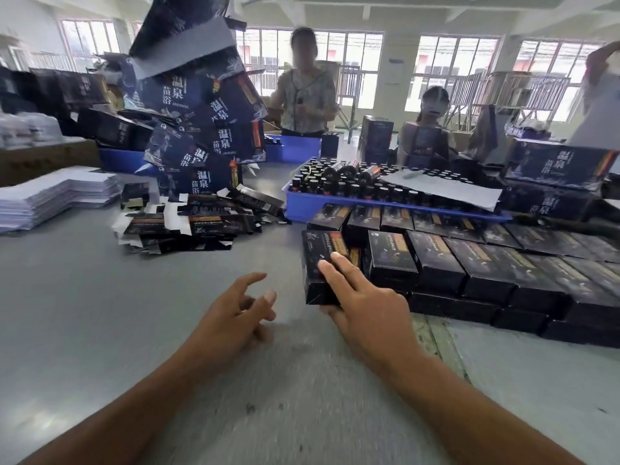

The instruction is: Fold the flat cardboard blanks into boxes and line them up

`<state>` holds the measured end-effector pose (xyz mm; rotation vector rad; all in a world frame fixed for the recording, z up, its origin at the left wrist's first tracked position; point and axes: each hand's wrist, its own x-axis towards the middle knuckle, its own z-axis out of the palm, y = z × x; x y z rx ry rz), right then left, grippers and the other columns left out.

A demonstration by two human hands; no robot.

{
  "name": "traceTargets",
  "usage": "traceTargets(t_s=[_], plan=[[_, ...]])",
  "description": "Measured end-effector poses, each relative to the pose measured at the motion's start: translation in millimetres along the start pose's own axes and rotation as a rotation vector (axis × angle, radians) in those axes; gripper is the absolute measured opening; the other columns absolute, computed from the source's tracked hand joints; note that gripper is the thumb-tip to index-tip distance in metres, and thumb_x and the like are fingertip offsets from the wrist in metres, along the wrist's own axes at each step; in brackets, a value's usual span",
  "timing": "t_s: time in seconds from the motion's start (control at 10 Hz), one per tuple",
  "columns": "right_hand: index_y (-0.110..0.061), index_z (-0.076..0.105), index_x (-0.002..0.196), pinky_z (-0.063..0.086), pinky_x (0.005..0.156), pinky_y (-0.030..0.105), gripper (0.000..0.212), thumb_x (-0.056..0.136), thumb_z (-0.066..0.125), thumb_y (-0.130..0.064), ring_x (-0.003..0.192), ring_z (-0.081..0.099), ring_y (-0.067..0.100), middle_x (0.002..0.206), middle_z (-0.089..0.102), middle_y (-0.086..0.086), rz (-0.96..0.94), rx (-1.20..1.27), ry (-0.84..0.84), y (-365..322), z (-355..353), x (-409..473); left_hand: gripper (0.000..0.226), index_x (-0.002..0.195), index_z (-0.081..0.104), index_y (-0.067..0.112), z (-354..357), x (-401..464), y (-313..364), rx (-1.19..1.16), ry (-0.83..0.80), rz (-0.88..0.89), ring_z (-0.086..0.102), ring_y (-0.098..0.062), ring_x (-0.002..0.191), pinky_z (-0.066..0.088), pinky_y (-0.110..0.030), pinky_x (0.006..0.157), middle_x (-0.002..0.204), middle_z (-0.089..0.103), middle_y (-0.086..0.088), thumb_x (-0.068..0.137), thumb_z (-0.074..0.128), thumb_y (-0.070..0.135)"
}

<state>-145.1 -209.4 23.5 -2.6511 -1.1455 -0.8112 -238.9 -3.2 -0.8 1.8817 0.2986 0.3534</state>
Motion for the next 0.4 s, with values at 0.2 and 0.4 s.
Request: traceTargets(t_s=[0.2, 0.4], plan=[[-0.022, 0.016, 0.159, 0.053, 0.081, 0.038, 0.077, 0.099, 0.055, -0.049, 0.107, 0.066, 0.029, 0.167, 0.017, 0.000, 0.189, -0.069, -0.232, 14, 7, 30, 0.042, 0.136, 0.048, 0.036, 0, 6, -7, 0.059, -0.036, 0.035, 0.073, -0.017, 0.071, 0.053, -0.022, 0.058, 0.091, 0.074, 0.005, 0.096, 0.054, 0.048], [-0.024, 0.011, 0.160, 0.051, 0.073, 0.035, 0.079, 0.099, 0.056, -0.046, 0.102, 0.067, 0.027, 0.168, 0.010, 0.004, 0.200, -0.046, -0.245, 8, 8, 37, 0.035, 0.132, 0.048, 0.040, -1, 9, -9, 0.129, -0.050, 0.041, 0.072, -0.011, 0.074, 0.051, -0.019, 0.060, 0.092, 0.074, 0.012, 0.099, 0.053, 0.048]])
